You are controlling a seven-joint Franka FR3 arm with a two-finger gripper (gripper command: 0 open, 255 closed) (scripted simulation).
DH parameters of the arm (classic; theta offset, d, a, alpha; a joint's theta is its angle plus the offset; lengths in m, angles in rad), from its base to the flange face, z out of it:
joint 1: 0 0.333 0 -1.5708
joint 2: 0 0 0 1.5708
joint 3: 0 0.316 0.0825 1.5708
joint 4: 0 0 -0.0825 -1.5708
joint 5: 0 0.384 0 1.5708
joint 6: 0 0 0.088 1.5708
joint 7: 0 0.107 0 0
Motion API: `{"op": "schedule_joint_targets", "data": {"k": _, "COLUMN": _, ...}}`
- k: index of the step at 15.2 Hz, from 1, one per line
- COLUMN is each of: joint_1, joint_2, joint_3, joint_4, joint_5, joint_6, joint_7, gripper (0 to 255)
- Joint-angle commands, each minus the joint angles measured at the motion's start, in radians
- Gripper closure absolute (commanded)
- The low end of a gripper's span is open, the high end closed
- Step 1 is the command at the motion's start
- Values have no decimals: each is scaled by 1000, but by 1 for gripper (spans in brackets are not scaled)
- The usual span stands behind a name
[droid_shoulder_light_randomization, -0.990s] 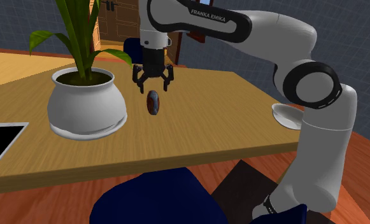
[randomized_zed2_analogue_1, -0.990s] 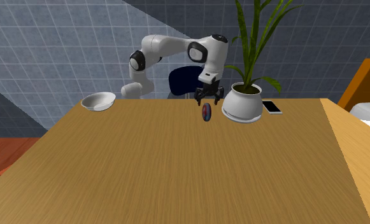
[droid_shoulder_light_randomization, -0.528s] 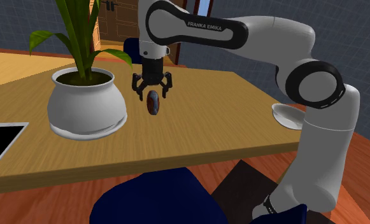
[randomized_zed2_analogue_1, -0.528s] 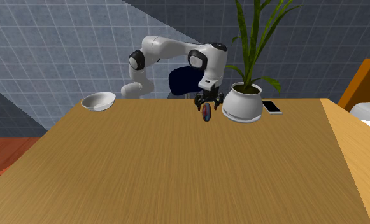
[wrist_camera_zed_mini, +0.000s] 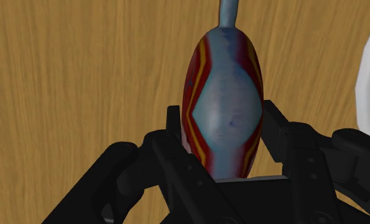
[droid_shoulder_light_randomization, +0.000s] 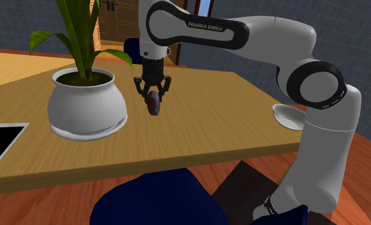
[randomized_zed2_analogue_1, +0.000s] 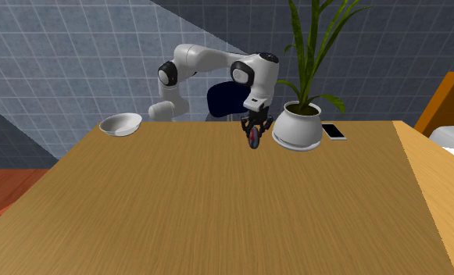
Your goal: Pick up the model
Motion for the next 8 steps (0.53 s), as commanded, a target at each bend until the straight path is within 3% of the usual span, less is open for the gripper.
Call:
{"op": "schedule_joint_targets", "data": {"k": 1, "joint_1": 0, "joint_2": 1, "joint_3": 0, "joint_4": -1, "joint_5": 0, "joint_6": 0, "joint_7": 0, "gripper": 255}}
{"op": "schedule_joint_targets", "data": {"k": 8, "joint_1": 12, "joint_2": 29, "joint_3": 1, "joint_4": 122, "joint_5": -9, "joint_6": -96, "joint_7": 3, "gripper": 255}}
